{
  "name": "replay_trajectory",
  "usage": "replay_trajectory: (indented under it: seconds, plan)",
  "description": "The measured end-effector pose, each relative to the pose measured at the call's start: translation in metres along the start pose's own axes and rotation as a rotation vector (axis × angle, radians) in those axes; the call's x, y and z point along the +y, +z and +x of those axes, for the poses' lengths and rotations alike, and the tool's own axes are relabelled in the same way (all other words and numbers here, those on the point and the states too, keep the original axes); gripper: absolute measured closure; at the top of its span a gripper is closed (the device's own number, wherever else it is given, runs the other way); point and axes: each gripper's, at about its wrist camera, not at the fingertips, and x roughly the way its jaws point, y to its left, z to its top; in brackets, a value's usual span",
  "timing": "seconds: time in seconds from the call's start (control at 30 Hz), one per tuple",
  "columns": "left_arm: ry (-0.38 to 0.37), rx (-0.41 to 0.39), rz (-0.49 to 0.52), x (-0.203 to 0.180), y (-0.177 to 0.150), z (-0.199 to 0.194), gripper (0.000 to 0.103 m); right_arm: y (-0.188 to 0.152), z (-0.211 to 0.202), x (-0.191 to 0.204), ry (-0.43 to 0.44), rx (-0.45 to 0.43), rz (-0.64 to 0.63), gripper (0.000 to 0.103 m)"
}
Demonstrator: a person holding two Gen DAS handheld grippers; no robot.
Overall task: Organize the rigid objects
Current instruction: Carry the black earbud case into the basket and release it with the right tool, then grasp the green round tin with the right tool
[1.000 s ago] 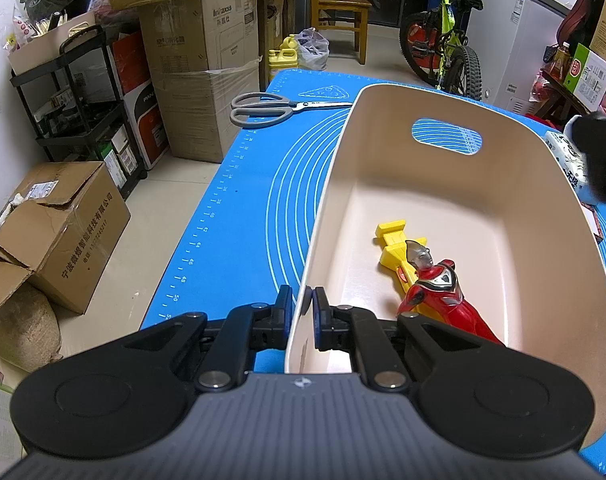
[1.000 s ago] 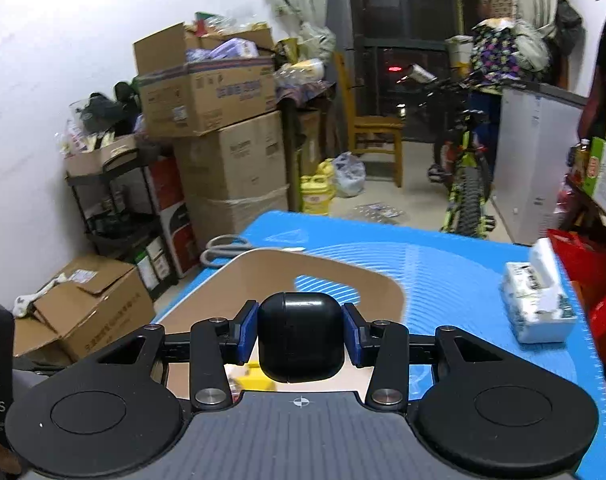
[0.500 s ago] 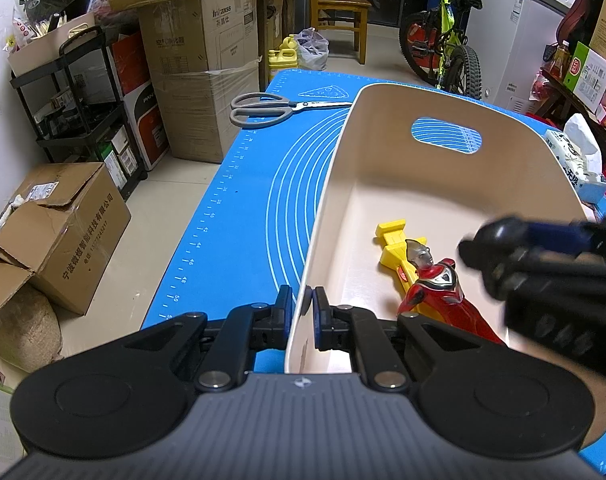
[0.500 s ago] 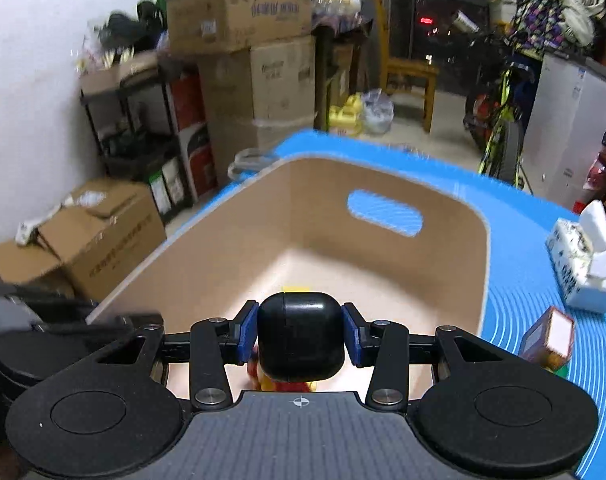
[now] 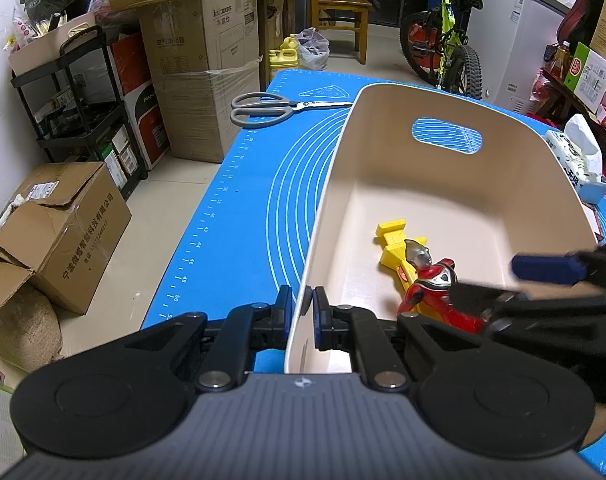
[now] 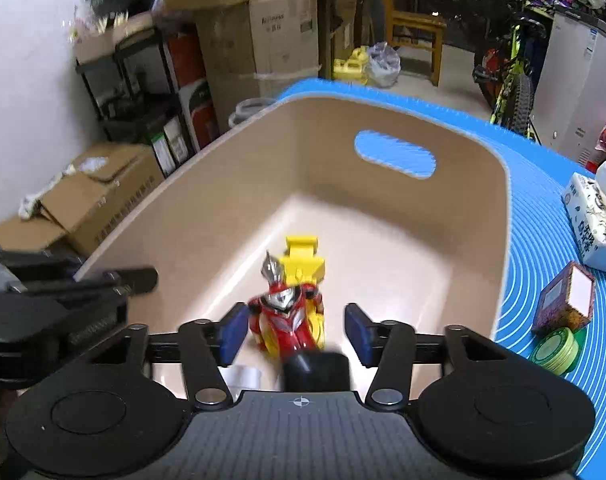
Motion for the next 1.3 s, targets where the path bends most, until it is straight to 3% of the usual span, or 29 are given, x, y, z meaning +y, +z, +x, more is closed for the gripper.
replay_trajectory:
  seconds: [0.23, 0.53, 0.83, 1.1, 1.3]
  plan:
    - [0.003, -0.001, 0.001, 0.000, 0.001, 0.000, 0.090, 0.012, -0.040, -0.025, -0.011, -0.136, 0.054, 0.028]
    - [0.005, -0.002, 0.004, 0.000, 0.001, 0.000, 0.090, 0.014, -0.070, -0.089, -0.165, -0.226, 0.138, 0.023]
    - [0.006, -0.001, 0.003, -0.001, 0.001, 0.000, 0.090, -0.003, -0.046, -0.155, -0.278, -0.137, 0.235, 0.023]
    - [0.006, -0.001, 0.004, -0.001, 0.001, -0.001, 0.090, -0.024, -0.012, -0.194, -0.249, -0.006, 0.365, 0.025]
    - [0.005, 0.000, 0.003, -0.001, 0.001, -0.001, 0.090, -0.031, 0.006, -0.199, -0.245, 0.046, 0.395, 0.038]
